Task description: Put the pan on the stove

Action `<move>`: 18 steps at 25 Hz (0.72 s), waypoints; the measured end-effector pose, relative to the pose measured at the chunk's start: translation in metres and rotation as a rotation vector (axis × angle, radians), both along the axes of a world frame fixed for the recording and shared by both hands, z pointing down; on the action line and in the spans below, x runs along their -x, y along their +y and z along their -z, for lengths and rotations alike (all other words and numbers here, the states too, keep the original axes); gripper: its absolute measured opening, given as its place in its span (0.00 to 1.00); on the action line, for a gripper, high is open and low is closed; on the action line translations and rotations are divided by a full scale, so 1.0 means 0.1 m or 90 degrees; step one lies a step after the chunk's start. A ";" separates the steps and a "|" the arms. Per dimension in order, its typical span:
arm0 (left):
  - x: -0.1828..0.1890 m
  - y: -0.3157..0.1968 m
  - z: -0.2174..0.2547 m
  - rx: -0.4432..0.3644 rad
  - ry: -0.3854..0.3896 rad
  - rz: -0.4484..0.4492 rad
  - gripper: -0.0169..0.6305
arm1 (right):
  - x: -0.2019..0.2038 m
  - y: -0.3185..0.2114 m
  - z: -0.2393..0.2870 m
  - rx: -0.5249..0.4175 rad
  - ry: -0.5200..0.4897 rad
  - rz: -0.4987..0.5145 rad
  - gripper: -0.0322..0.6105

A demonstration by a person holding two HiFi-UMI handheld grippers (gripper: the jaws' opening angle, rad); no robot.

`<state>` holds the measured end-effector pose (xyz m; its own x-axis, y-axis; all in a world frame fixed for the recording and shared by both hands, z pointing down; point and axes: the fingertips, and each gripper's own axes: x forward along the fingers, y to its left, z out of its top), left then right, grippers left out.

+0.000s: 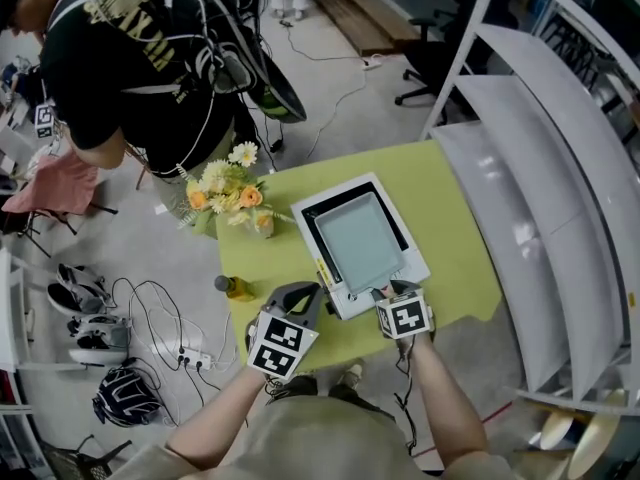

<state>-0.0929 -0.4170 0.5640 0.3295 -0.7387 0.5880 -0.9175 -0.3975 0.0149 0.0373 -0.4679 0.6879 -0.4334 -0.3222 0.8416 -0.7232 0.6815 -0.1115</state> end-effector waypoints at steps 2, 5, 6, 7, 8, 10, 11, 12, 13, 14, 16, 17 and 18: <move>0.01 0.00 0.00 0.000 0.000 0.002 0.04 | 0.01 -0.01 0.01 -0.001 0.000 -0.001 0.32; 0.05 0.00 -0.01 0.001 -0.001 0.004 0.04 | 0.06 -0.04 0.05 -0.007 0.001 0.003 0.32; 0.06 0.00 -0.02 0.001 -0.001 0.005 0.04 | 0.07 -0.05 0.06 -0.008 0.001 0.006 0.32; 0.07 0.00 -0.02 0.001 -0.001 0.006 0.04 | 0.09 -0.05 0.06 -0.009 0.002 0.009 0.32; 0.08 0.00 -0.02 0.000 -0.001 0.007 0.04 | 0.10 -0.06 0.06 -0.009 0.002 0.012 0.32; 0.09 -0.01 -0.02 -0.001 -0.001 0.010 0.04 | 0.12 -0.08 0.08 -0.009 0.005 0.017 0.32; 0.09 -0.02 -0.01 -0.001 -0.001 0.010 0.04 | 0.13 -0.10 0.09 -0.010 0.006 0.019 0.32; 0.10 -0.03 -0.01 -0.002 -0.001 0.011 0.04 | 0.15 -0.12 0.11 -0.010 0.007 0.021 0.32; 0.11 -0.03 -0.01 -0.002 -0.001 0.011 0.04 | 0.16 -0.13 0.13 -0.010 0.009 0.024 0.32; 0.12 -0.04 -0.01 -0.001 -0.002 0.012 0.04 | 0.18 -0.15 0.15 -0.009 0.011 0.026 0.32; 0.14 -0.04 -0.02 0.002 -0.002 0.014 0.04 | 0.21 -0.18 0.19 -0.008 0.018 0.028 0.32; 0.15 -0.05 -0.02 0.002 -0.001 0.015 0.04 | 0.23 -0.20 0.21 -0.007 0.021 0.028 0.33; 0.15 -0.05 -0.02 0.003 -0.001 0.015 0.04 | 0.24 -0.21 0.23 -0.006 0.022 0.027 0.33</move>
<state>-0.1080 -0.4219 0.5658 0.3111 -0.7438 0.5915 -0.9267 -0.3754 0.0154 0.0130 -0.4891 0.6653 -0.4178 -0.3122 0.8532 -0.6972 0.7123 -0.0808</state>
